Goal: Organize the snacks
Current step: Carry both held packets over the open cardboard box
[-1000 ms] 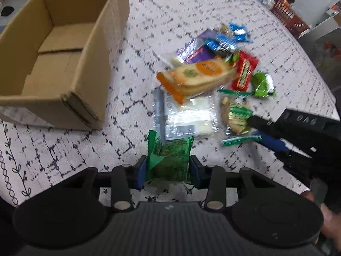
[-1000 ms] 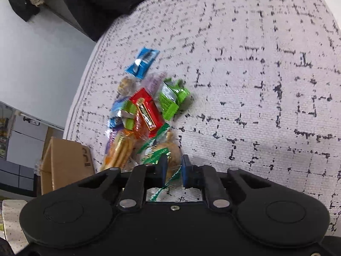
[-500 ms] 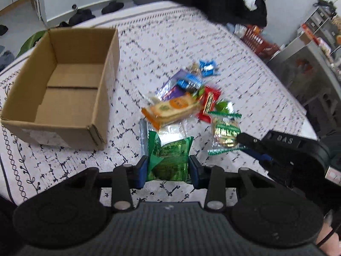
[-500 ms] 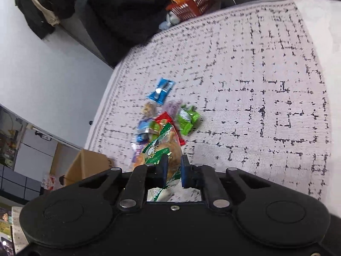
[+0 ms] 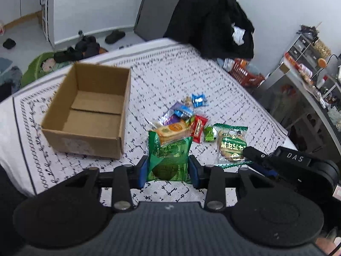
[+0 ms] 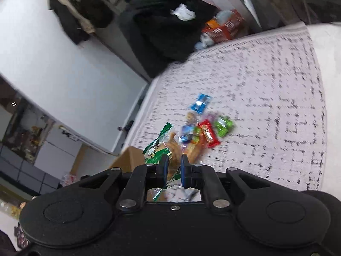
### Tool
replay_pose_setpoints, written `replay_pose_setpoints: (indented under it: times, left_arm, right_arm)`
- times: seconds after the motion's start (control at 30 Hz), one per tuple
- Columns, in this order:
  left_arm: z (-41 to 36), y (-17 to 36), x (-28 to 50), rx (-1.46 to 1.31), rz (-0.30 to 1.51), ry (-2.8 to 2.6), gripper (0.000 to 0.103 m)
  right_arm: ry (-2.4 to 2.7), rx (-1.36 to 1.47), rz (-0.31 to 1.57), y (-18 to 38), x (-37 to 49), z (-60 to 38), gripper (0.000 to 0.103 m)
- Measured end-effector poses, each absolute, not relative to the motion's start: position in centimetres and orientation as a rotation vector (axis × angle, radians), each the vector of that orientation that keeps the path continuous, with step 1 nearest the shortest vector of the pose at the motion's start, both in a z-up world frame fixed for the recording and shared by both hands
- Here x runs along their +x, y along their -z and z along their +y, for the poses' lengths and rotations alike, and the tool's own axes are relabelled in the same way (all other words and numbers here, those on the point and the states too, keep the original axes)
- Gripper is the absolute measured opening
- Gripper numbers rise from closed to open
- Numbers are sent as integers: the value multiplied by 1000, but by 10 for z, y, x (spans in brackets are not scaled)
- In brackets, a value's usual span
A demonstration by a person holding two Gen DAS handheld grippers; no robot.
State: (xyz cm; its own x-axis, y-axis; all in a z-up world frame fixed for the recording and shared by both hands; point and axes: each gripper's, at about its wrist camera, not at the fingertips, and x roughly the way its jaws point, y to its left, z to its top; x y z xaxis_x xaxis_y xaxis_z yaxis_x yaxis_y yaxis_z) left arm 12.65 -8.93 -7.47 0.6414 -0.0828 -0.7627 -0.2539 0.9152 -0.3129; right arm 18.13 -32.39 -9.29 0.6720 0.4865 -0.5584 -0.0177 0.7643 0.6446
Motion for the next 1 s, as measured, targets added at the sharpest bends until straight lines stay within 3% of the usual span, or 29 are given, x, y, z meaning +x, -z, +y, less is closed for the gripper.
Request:
replay_pose_setpoints:
  times: [0.47,1.0]
  left_arm:
    - [-85,27,75,-407,775,-139,38]
    - [-69,20,74,-412,729,-77,38]
  right_arm:
    - [-363,621,664,32,128,-334,12]
    - [-388,627,635,40,143,-296,11]
